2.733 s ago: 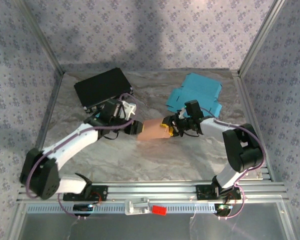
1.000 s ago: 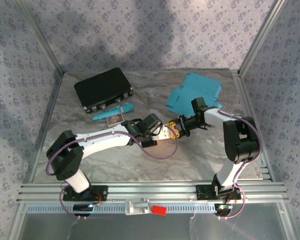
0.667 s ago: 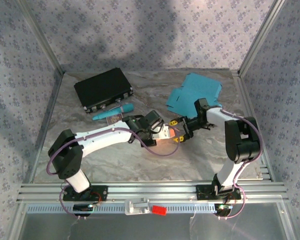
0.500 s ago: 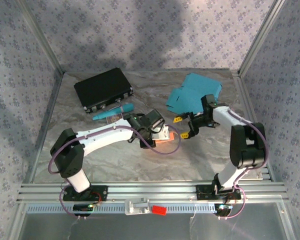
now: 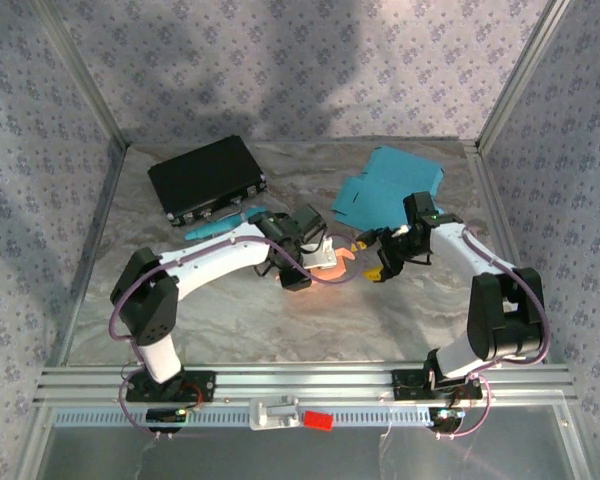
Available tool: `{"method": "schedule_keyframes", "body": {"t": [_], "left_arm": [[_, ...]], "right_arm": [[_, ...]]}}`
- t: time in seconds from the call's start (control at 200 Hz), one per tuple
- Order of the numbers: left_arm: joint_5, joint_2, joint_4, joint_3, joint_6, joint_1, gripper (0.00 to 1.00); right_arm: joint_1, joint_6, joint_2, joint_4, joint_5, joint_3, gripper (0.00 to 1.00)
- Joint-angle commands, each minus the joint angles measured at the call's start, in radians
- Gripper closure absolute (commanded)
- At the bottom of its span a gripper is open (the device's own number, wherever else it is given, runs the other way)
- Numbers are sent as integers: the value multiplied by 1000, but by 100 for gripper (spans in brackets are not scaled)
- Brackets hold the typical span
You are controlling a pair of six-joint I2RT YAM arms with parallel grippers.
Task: Fold the paper box
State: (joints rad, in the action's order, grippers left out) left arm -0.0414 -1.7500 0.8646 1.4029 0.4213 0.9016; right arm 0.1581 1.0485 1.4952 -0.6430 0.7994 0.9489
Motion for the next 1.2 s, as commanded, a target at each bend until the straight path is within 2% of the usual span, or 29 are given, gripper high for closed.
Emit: {"method": "schedule_keyframes", "body": {"t": [0.0, 0.19, 0.365, 0.505, 0.55, 0.67, 0.715, 0.785, 0.919, 1.079, 1.194], "left_arm": [[-68, -35, 53, 17, -12, -26, 59], [-150, -65, 70, 44, -6, -86, 58], [-213, -95, 74, 58, 13, -144, 57], [-237, -111, 74, 66, 47, -172, 55], [-238, -115, 77, 70, 54, -178, 55], [-239, -127, 91, 93, 71, -181, 55], [-239, -132, 97, 101, 74, -181, 54], [-239, -134, 99, 108, 80, -181, 54], [-242, -138, 103, 112, 82, -181, 54], [-235, -137, 103, 113, 89, -182, 54], [-239, -136, 97, 108, 85, -182, 54]], "right_arm": [[4, 18, -5, -12, -61, 22, 32], [14, -123, -66, -109, -248, 98, 37], [82, -163, -177, -33, -381, 45, 45], [161, -169, -171, 14, -438, 53, 50], [179, -221, -160, 19, -461, 87, 52], [209, -508, -139, -1, -565, 169, 57], [203, -621, -128, -17, -567, 199, 57], [188, -786, -98, -48, -495, 252, 56], [193, -1037, 7, -195, -417, 409, 60], [224, -1157, 141, -313, -454, 520, 64], [243, -1177, 174, -314, -472, 534, 64]]}}
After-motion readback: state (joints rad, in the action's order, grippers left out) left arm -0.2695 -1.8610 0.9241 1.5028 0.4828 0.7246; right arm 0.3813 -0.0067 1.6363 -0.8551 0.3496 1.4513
